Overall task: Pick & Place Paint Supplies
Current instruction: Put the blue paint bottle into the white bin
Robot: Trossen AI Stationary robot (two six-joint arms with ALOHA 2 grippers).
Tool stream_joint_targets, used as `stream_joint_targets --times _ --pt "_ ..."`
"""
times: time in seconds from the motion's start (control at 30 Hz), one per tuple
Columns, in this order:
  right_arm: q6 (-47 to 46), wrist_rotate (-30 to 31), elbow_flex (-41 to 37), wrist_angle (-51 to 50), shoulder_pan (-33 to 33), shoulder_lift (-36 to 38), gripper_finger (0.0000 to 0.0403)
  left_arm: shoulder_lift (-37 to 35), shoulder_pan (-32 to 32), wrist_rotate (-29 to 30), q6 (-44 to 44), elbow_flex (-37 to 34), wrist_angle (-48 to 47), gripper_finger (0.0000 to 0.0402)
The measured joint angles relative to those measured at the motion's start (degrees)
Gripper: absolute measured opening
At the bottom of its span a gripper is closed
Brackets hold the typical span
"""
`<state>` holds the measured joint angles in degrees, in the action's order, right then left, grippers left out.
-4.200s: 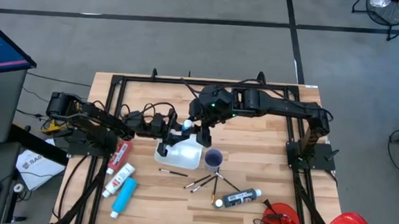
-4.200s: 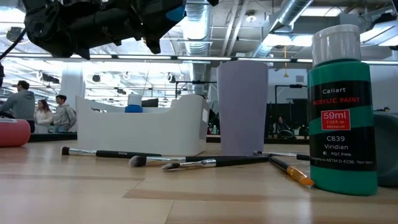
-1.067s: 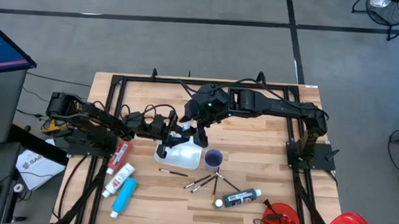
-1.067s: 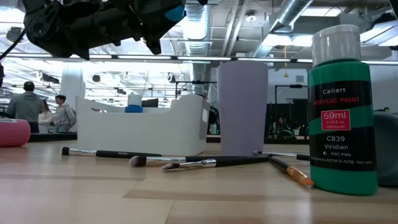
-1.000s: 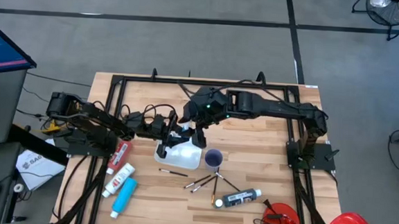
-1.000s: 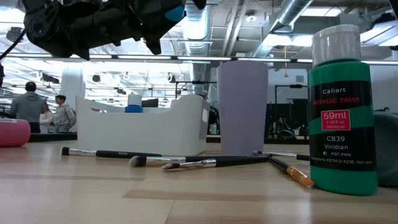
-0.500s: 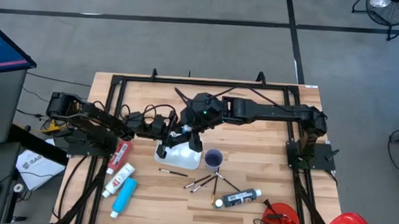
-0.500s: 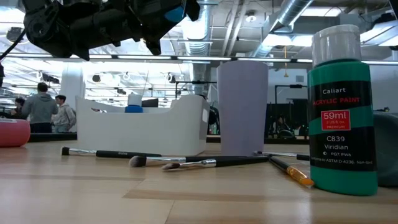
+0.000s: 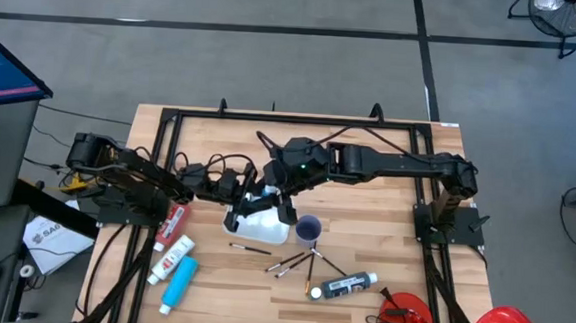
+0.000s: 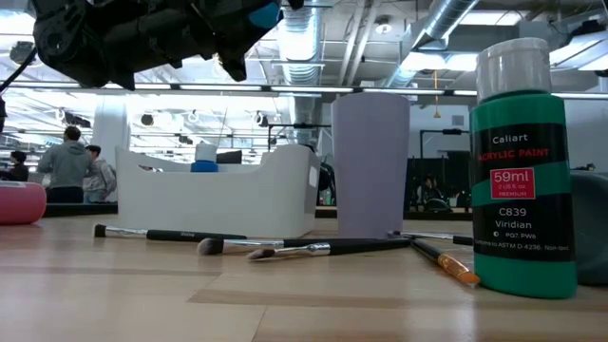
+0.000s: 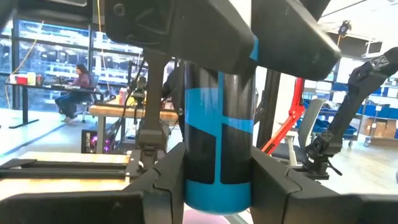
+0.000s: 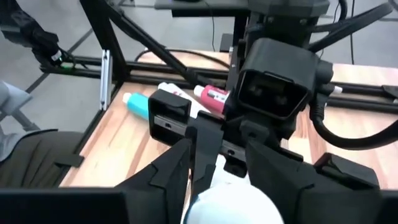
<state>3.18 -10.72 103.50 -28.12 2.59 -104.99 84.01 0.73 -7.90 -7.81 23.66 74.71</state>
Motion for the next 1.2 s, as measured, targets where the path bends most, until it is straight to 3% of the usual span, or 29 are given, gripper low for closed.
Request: stream_joint_targets --times 0.3,0.57,0.8,0.93,1.2 --pt "0.81 0.57 -4.48 -1.63 -1.4 3.31 0.0132 0.2 -0.07 1.09 -0.66 0.02 -0.45 0.0113" --pt "-2.62 -0.13 -4.55 -7.91 -1.7 6.98 0.019 -0.15 -0.17 1.12 0.15 0.02 1.5 0.0113" --pt "-2.56 0.12 -4.79 -4.43 0.25 7.54 0.0218 -0.11 -0.11 0.2 0.22 0.02 0.99 0.0113" --pt "-2.59 -0.95 -13.23 9.63 0.7 9.3 0.0221 0.01 0.19 0.46 0.16 -0.11 -0.02 0.0113" --pt "-8.95 -8.16 -44.69 49.96 -4.5 23.12 0.022 -0.06 0.47 1.07 0.02 -0.07 1.68 0.0113"
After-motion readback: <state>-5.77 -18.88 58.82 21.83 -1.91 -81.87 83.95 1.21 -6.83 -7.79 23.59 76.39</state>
